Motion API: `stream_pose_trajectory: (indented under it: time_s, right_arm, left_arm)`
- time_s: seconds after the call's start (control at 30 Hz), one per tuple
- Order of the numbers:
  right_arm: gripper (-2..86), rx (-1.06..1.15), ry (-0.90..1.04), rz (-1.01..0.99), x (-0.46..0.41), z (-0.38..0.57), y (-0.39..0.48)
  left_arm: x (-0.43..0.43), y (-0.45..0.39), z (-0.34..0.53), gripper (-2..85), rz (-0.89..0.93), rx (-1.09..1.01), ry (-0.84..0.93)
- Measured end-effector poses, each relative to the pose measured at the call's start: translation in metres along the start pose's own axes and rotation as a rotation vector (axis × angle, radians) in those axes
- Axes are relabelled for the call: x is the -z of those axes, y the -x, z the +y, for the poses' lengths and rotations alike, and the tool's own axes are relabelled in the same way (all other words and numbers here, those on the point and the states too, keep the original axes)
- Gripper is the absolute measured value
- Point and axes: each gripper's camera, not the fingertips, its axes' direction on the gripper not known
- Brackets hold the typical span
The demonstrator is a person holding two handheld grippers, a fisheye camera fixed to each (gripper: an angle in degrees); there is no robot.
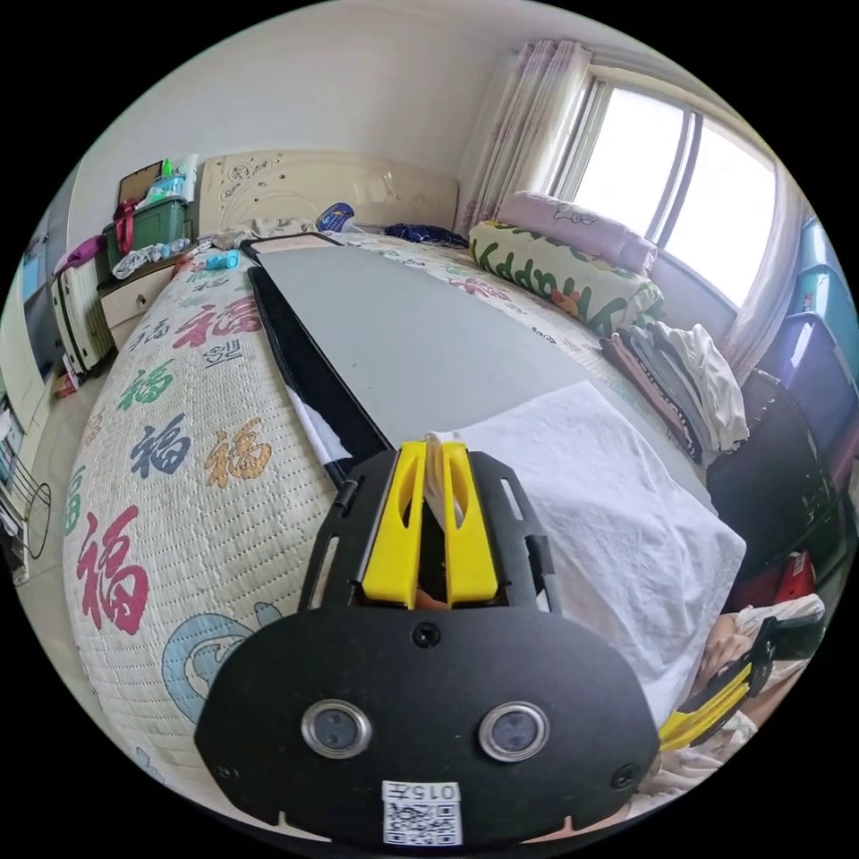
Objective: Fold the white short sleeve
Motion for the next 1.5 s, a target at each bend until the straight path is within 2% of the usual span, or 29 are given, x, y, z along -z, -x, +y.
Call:
stream_pose_trajectory:
  time_s: [0.07,0.17,0.23,0.37,0.47,0.5,0.6,0.7,0.77,0.9,1.0,1.37,1.43,1.5]
  right_arm:
    - [0.6,0.016,0.009,-0.083,-0.006,-0.004,0.005]
    - [0.4,0.043,-0.109,-0.227,0.022,-0.004,0.006]
    - [2.0,0.065,-0.205,-0.211,0.054,0.004,0.002]
    - [8.0,0.044,-0.284,0.059,0.133,0.045,-0.022]
    - [9.0,-0.03,-0.262,0.306,0.173,0.084,-0.037]
    - [9.1,-0.064,-0.25,0.385,0.182,0.096,-0.041]
    - [10.0,-0.079,-0.17,0.443,0.185,0.104,-0.045]
    - [10.7,-0.038,-0.119,0.466,0.172,0.094,-0.038]
    - [10.3,-0.013,-0.123,0.454,0.167,0.086,-0.032]
    - [7.1,0.027,-0.129,0.386,0.168,0.067,-0.024]
    - [0.5,0.014,-0.095,0.464,0.169,0.054,-0.018]
    - [0.9,0.044,-0.003,0.456,0.218,-0.006,0.009]
    - [3.8,0.056,-0.03,0.386,0.241,-0.022,0.007]
    - [6.9,0.047,-0.092,0.214,0.285,-0.044,-0.013]
  left_arm:
    - [0.002,-0.021,-0.007,3.1,-0.03,-0.017,0.031]
    - [0.008,-0.053,-0.019,3.6,-0.066,-0.046,0.081]
    - [0.026,-0.071,-0.022,4.4,-0.086,-0.061,0.077]
    - [0.093,-0.117,-0.029,6.0,-0.127,-0.083,0.011]
    - [0.197,-0.214,-0.02,7.3,-0.199,-0.21,-0.194]
    - [0.241,-0.267,-0.005,7.5,-0.215,-0.288,-0.279]
    - [0.32,-0.385,0.062,7.6,-0.122,-0.491,-0.337]
    - [0.371,-0.454,0.168,7.4,-0.057,-0.528,-0.385]
    - [0.385,-0.469,0.23,7.5,-0.068,-0.471,-0.387]
    - [0.394,-0.443,0.323,8.0,-0.218,-0.162,-0.364]
    - [0.403,-0.414,0.343,7.4,-0.277,-0.042,-0.333]
    - [0.476,-0.316,0.317,5.6,-0.335,-0.033,-0.235]
    - [0.496,-0.302,0.309,5.5,-0.34,-0.055,-0.248]
    - [0.53,-0.295,0.294,5.4,-0.308,-0.133,-0.302]
